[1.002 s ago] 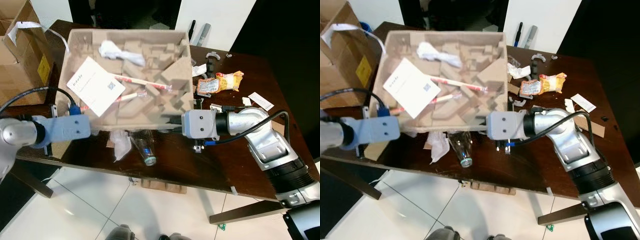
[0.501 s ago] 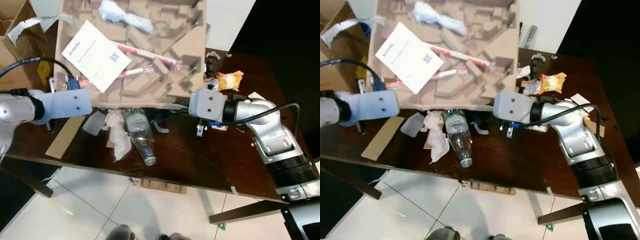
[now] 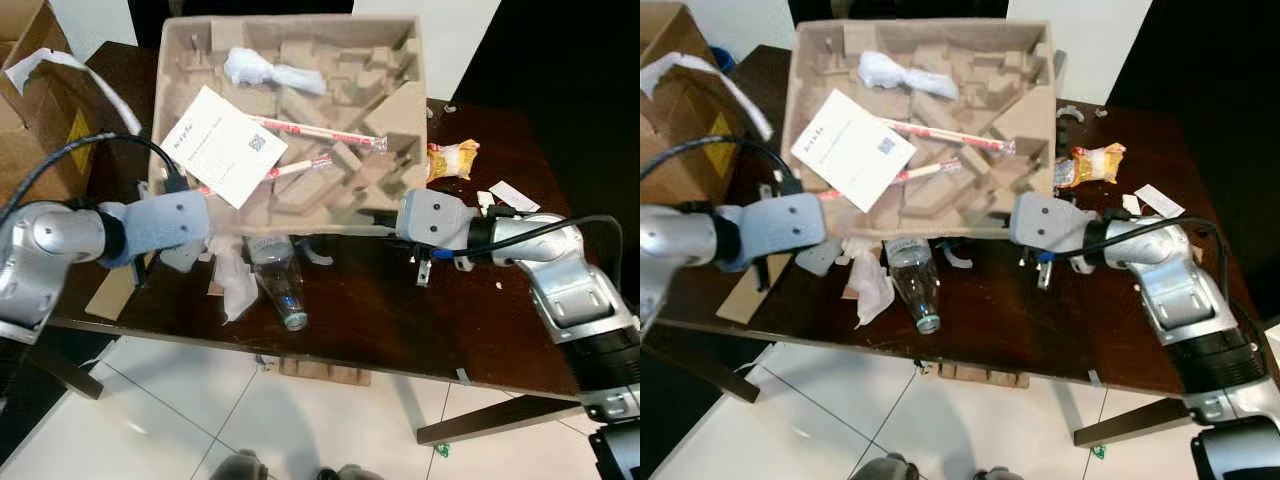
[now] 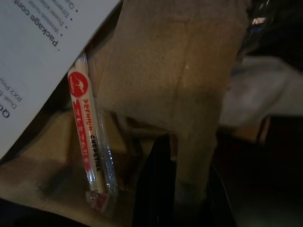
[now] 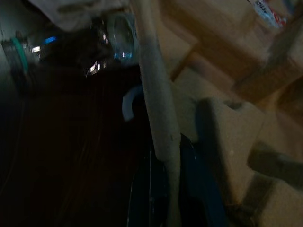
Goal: Picking trash to rubbish bin
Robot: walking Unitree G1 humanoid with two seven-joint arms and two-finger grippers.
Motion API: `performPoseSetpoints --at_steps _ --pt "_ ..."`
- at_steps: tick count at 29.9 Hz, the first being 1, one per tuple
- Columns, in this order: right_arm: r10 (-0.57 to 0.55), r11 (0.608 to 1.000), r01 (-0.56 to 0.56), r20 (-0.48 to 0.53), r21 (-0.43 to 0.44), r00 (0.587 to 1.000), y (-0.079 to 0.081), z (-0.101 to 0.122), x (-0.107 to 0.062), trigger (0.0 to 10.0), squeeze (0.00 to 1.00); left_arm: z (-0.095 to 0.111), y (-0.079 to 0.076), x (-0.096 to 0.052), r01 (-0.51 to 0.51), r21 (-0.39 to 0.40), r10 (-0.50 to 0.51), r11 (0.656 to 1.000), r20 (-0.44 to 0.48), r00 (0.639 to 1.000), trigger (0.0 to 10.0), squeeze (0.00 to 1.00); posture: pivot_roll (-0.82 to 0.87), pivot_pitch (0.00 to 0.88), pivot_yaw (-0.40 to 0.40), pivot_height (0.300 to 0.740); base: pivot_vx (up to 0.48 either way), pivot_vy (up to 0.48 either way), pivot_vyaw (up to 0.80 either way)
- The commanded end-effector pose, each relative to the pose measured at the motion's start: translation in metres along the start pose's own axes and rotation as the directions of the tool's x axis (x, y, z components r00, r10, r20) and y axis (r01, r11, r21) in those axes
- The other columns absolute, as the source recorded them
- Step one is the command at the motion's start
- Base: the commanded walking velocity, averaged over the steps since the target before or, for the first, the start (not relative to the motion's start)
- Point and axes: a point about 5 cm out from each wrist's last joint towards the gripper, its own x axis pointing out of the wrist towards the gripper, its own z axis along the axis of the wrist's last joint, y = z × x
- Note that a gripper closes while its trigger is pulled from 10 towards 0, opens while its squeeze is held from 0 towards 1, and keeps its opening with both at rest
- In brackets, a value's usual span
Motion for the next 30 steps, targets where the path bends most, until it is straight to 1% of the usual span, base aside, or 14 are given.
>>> performPoseSetpoints --at_steps 1,7,11,17,19,23,26,30 --pt "-0.003 1.0 0.003 -0.007 0.008 1.0 0.004 0.0 0.003 10.0 0.0 0.038 -0.014 0.013 0.083 0.103 -0.102 0.991 0.193 0.976 10.0 0.0 0.17 0.118 -0.079 0.74 0.0 0.0 -0.8" --pt "-0.013 1.0 0.013 -0.032 0.011 0.999 0.004 -0.002 0.001 10.0 0.0 0.038 -0.015 0.017 0.098 0.107 -0.116 0.989 0.189 0.975 10.0 0.0 0.16 0.107 -0.078 0.74 0.0 0.0 -0.79" --pt "-0.022 0.999 0.024 -0.044 0.03 0.999 0.004 -0.002 0.002 10.0 0.0 0.038 -0.016 0.02 0.101 0.113 -0.12 0.988 0.18 0.976 10.0 0.0 0.15 0.106 -0.076 0.74 0.0 0.0 -0.79" --pt "-0.044 0.995 0.049 -0.063 0.082 0.997 0.007 -0.007 0.006 10.0 0.0 0.036 -0.016 0.024 0.097 0.113 -0.115 0.989 0.166 0.979 10.0 0.0 0.14 0.108 -0.071 0.74 0.0 0.0 -0.79" --pt "-0.064 0.991 0.072 -0.079 0.112 0.995 0.007 -0.009 0.009 10.0 0.0 0.034 -0.016 0.024 0.101 0.108 -0.117 0.989 0.16 0.98 10.0 0.0 0.14 0.108 -0.071 0.74 0.0 0.0 -0.8" --pt "-0.067 0.99 0.077 -0.085 0.121 0.994 0.008 -0.009 0.01 10.0 0.0 0.033 -0.015 0.024 0.102 0.106 -0.118 0.989 0.159 0.98 10.0 0.0 0.14 0.108 -0.071 0.74 0.0 0.0 -0.79" --pt "-0.061 0.982 0.079 -0.105 0.17 0.993 0.013 -0.01 0.012 10.0 0.0 0.03 -0.012 0.023 0.119 0.114 -0.135 0.986 0.143 0.98 10.0 0.0 0.12 0.108 -0.064 0.74 0.0 0.0 -0.79" --pt "-0.064 0.974 0.09 -0.13 0.209 0.989 0.015 -0.012 0.013 10.0 0.0 0.031 -0.009 0.022 0.141 0.131 -0.16 0.981 0.147 0.976 10.0 0.0 0.11 0.111 -0.057 0.74 0.0 0.0 -0.79"
